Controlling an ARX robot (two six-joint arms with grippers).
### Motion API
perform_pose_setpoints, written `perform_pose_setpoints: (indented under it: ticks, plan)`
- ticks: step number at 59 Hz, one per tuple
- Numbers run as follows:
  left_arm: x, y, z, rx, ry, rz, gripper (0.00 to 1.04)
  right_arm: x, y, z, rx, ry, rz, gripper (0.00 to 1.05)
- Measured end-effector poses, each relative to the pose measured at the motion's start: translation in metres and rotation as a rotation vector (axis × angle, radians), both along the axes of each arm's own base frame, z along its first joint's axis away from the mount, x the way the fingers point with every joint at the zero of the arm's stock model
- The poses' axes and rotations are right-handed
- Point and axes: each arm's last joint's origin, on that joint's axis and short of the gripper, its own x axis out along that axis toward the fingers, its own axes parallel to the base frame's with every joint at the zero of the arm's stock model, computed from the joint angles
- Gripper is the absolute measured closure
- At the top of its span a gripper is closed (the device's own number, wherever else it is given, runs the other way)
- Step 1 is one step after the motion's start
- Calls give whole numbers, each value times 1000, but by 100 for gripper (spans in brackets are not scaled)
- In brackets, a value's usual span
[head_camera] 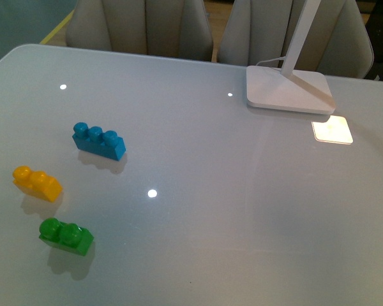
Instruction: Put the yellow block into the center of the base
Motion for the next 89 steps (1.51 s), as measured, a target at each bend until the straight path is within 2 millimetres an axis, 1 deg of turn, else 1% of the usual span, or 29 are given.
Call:
perform_pose_setpoints:
  ticks: [50, 53, 55, 57, 60, 66, 69, 72, 77, 80, 81, 83, 84, 85, 87, 89]
  plan:
    - [0, 0, 0, 0, 0, 0, 7, 0, 0, 0, 0, 1, -2, 9]
    - [0, 0, 0, 0, 0, 0, 7, 1, 0, -2, 30, 106, -85, 9]
    - [0, 0, 0, 0, 0, 0, 7, 5, -1, -2, 43, 202, -168, 9]
    - [0, 0, 0, 0, -1, 0, 7, 11, -3, -2, 40, 248, -219, 9]
    - [0, 0, 0, 0, -1, 0, 7, 21, -6, -2, 41, 287, -241, 9]
    - [0, 0, 0, 0, -1, 0, 7, 42, -21, 0, 51, 305, -240, 9]
    - [0, 0, 0, 0, -1, 0, 7, 52, -33, 1, 51, 305, -241, 9]
    - [0, 0, 0, 0, -1, 0, 7, 62, -48, 1, 37, 306, -238, 9]
    - [0, 0, 0, 0, -1, 0, 7, 80, -80, -4, 8, 322, -230, 9]
    - [0, 0, 0, 0, -1, 0, 7, 90, -105, -13, -16, 352, -235, 9]
    - [0, 0, 0, 0, -1, 0, 7, 92, -110, -15, -20, 359, -238, 9]
    - [0, 0, 0, 0, -1, 0, 7, 97, -127, -25, -38, 398, -245, 9]
    - [0, 0, 0, 0, -1, 0, 7, 99, -132, -28, -35, 407, -251, 9]
    - [0, 0, 0, 0, -1, 0, 7, 101, -140, -34, -49, 426, -251, 9]
    - [0, 0, 0, 0, -1, 0, 7, 106, -164, -54, -73, 497, -258, 9]
    - [0, 0, 0, 0, -1, 0, 7, 108, -177, -70, -80, 548, -256, 9]
